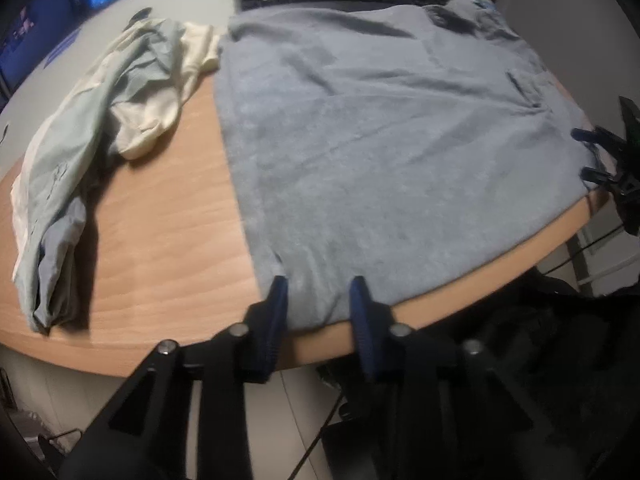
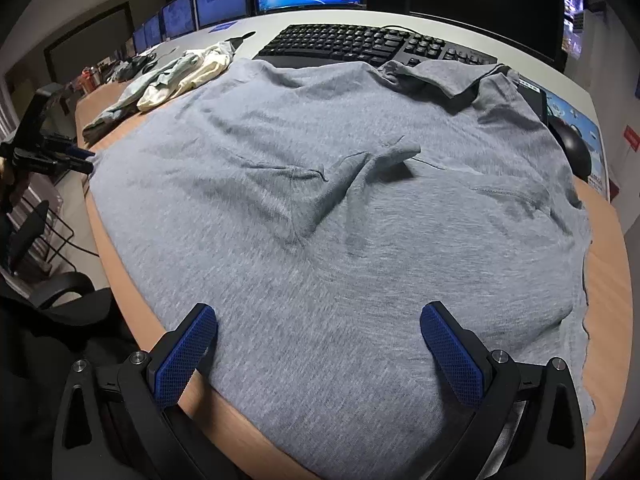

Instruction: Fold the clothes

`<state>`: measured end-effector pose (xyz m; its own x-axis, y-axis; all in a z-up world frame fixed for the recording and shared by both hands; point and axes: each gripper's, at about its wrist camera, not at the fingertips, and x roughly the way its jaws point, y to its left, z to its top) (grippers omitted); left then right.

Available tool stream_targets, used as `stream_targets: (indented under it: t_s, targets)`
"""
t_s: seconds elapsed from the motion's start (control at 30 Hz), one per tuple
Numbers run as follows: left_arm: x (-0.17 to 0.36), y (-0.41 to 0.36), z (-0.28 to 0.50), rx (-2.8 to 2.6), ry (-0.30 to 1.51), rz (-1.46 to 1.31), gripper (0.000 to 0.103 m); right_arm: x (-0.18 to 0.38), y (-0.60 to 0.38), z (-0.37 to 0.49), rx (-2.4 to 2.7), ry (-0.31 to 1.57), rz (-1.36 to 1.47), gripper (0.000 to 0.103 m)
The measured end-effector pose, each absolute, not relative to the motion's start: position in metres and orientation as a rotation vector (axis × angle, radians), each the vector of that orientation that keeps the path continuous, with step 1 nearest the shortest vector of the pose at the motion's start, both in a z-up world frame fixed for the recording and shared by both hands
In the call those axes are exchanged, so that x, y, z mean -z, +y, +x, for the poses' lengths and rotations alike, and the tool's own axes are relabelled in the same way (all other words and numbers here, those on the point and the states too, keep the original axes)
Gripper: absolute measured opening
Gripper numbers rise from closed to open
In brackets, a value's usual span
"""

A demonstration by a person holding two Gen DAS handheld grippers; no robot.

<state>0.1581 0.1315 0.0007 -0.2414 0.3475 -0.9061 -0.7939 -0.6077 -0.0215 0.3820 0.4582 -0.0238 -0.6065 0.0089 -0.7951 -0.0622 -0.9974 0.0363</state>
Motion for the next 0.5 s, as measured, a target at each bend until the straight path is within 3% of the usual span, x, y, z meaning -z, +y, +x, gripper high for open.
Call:
stream_targets:
  t_s: [0.1, 0.13, 0.23, 0.5]
  targets:
    - [0.0, 0.128, 0.154, -1.92, 0.56, -1.254, 0.02, 0.023, 0.459, 0.381, -2.776, 0.11, -1.373, 0.103]
    - [0.0, 0.128, 0.155, -1.914, 0.561, -1.251, 0.013, 0.023, 0.46, 0.381, -2.775, 0.115, -1.372, 0.103]
    - [0.001, 0.127, 0.157, -1.915, 0.568, -1.249, 0.009, 0.023, 0.461, 0.381, -2.775, 0.137, -1.37, 0.103]
    - [-0.001, 0.108, 0.169, -1.975, 0.616, -1.274, 0.004, 0.022, 0.463, 0.38, -2.775, 0.172, -1.376, 0.103]
